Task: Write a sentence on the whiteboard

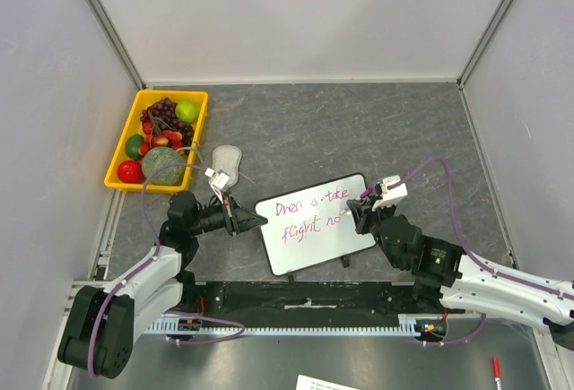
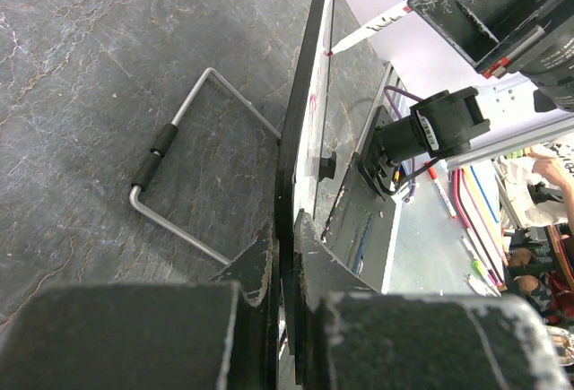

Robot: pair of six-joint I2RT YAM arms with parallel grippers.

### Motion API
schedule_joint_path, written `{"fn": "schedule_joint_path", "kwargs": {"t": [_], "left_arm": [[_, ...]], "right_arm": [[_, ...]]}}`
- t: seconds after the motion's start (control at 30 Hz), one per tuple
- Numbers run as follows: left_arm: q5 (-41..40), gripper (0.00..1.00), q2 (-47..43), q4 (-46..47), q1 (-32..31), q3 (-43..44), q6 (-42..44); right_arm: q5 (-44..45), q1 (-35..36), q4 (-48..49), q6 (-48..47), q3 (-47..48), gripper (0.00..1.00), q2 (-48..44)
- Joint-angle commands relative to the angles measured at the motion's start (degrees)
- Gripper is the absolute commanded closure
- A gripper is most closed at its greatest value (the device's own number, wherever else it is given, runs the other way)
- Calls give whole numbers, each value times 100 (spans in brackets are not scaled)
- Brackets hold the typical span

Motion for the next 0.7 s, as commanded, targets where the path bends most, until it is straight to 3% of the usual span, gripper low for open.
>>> {"fn": "schedule_joint_path", "kwargs": {"t": [0.0,0.67], "left_arm": [[-67,98,-11,108,-7,3,434],[-67,98,-2,108,-7,3,443]], "right_arm": [[232,-15,36,70,-137,100,-13],[109,-33,-659,518,-252,100,-128]]}}
